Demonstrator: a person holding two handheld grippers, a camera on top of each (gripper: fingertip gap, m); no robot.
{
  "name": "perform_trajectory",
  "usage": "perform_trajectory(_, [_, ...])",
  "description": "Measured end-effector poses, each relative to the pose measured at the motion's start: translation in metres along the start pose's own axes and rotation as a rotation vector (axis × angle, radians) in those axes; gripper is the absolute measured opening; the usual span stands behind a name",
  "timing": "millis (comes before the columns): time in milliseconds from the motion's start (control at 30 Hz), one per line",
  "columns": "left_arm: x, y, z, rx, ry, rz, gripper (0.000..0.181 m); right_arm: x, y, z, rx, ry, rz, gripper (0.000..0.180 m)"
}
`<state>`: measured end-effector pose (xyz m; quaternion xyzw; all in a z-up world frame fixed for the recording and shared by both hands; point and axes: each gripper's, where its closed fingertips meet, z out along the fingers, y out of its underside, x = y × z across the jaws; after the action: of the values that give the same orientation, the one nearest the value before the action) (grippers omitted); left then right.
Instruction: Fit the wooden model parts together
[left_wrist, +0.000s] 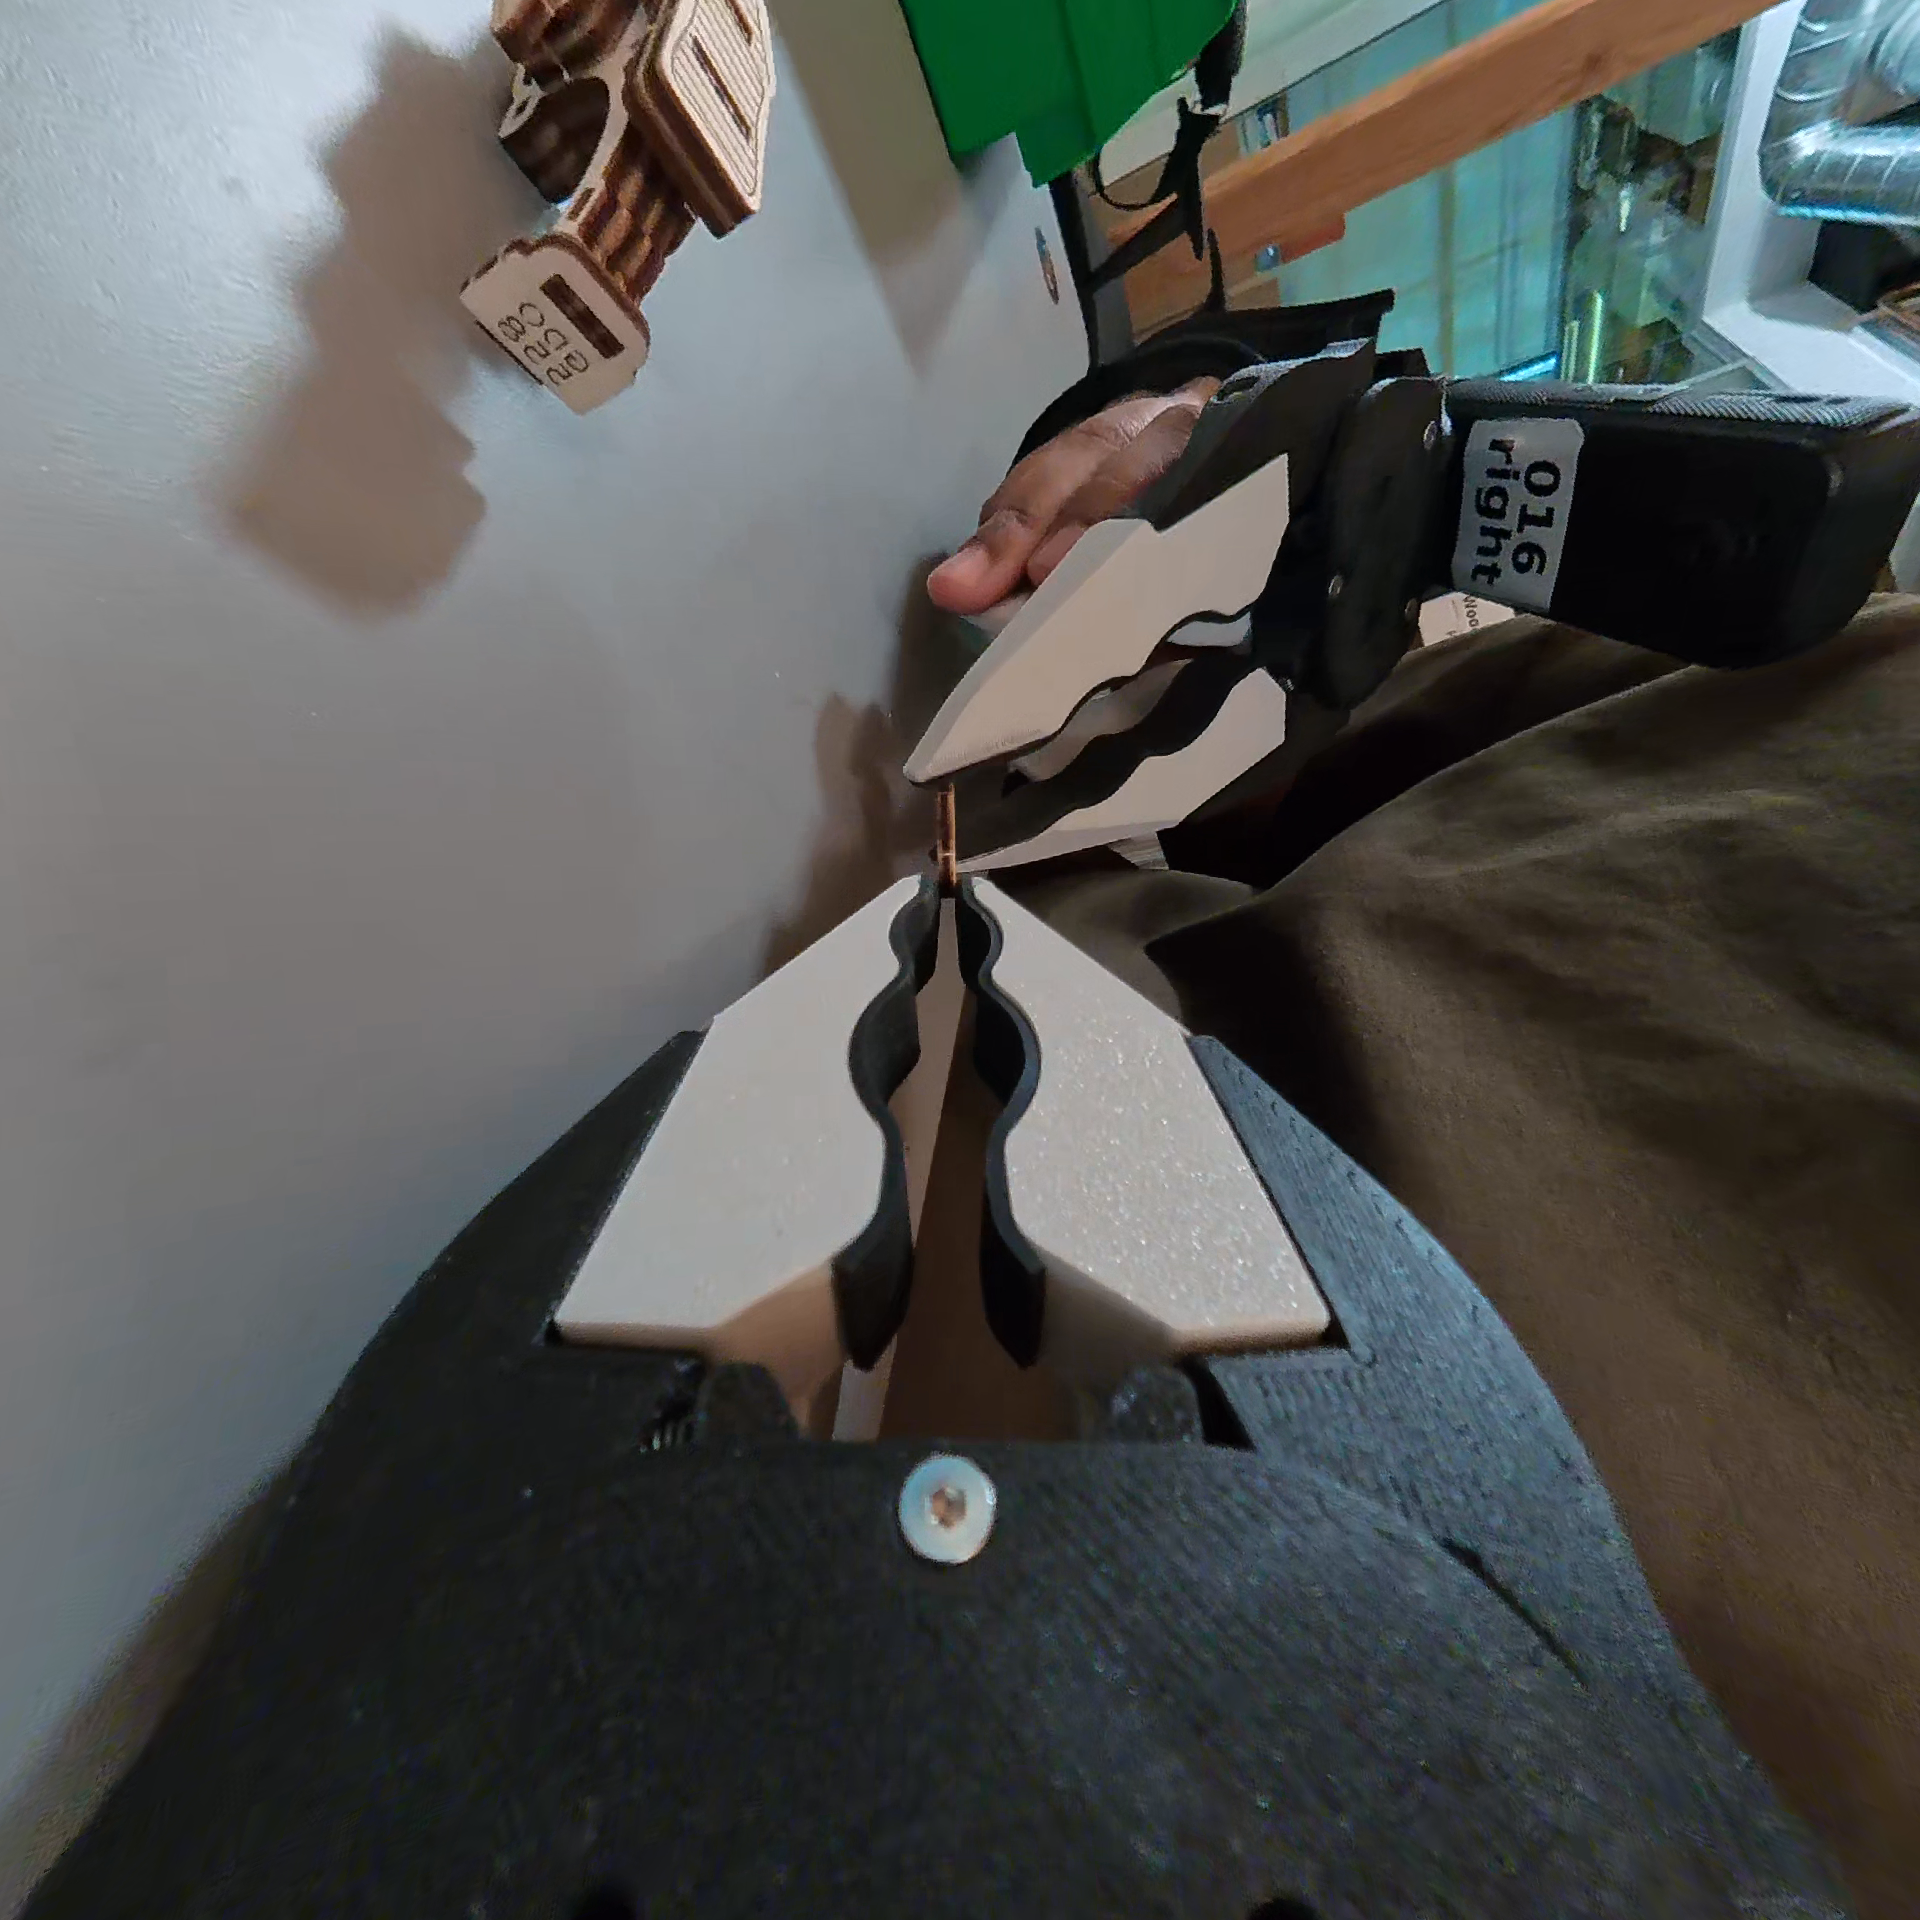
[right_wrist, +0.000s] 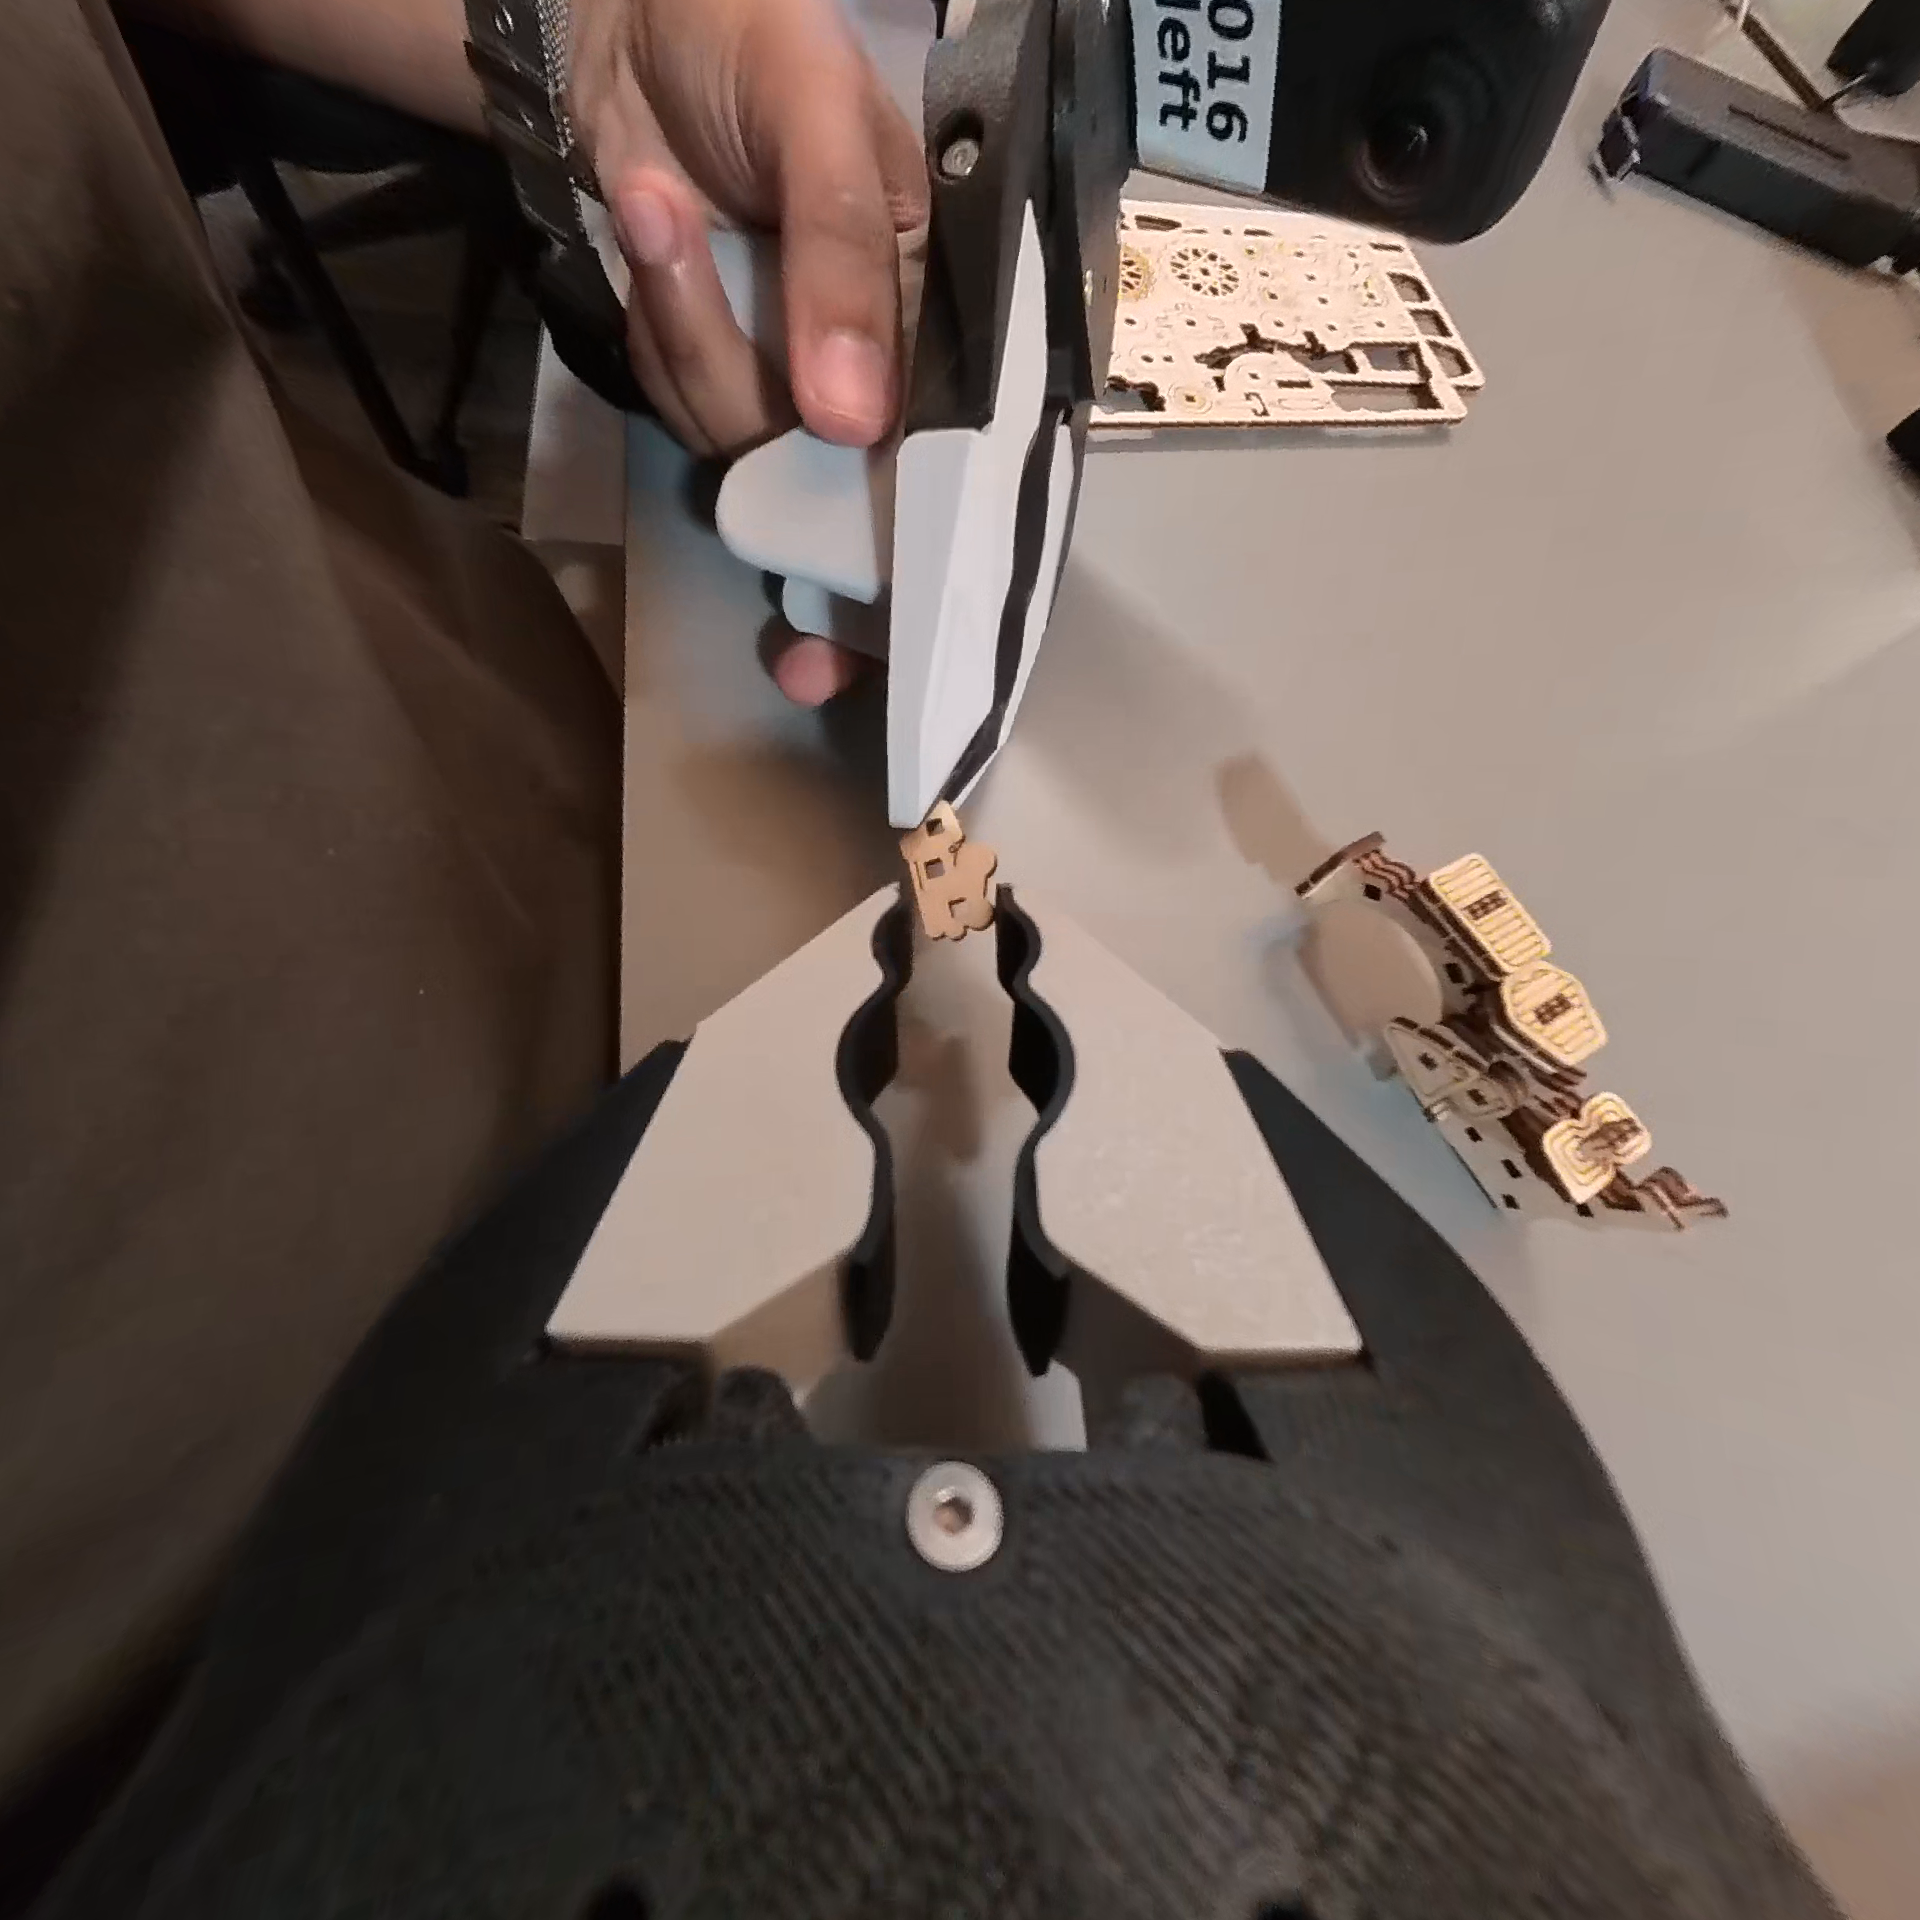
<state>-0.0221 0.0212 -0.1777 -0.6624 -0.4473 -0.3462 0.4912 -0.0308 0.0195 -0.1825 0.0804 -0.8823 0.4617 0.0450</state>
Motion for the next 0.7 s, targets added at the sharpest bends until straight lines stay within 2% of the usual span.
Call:
perform_trajectory(100, [-0.001, -0.001, -0.002, -0.001, -0.02, 0.031, 0.001, 0.001, 0.001, 0.0, -0.01, 0.004, 0.006, 0.014])
perform_trajectory(200, [-0.005, -0.01, -0.013, 0.03, -0.1, 0.081, 0.026, 0.008, 0.009, 0.0, -0.043, 0.034, 0.025, 0.014])
perform_trajectory(233, [-0.009, -0.013, -0.018, 0.046, -0.145, 0.109, 0.03, 0.011, 0.011, 0.0, -0.054, 0.048, 0.036, 0.014])
perform_trajectory(333, [-0.014, -0.037, -0.035, 0.19, -0.245, 0.194, 0.028, 0.023, 0.019, 0.002, -0.087, 0.095, 0.073, 0.014])
perform_trajectory(500, [-0.015, -0.072, -0.067, 0.436, -0.36, 0.302, 0.029, 0.027, 0.025, 0.007, -0.114, 0.075, 0.14, 0.014])
perform_trajectory(700, [-0.03, -0.083, -0.098, 0.561, -0.547, 0.348, 0.03, 0.026, 0.024, 0.009, -0.117, 0.055, 0.147, 0.014])
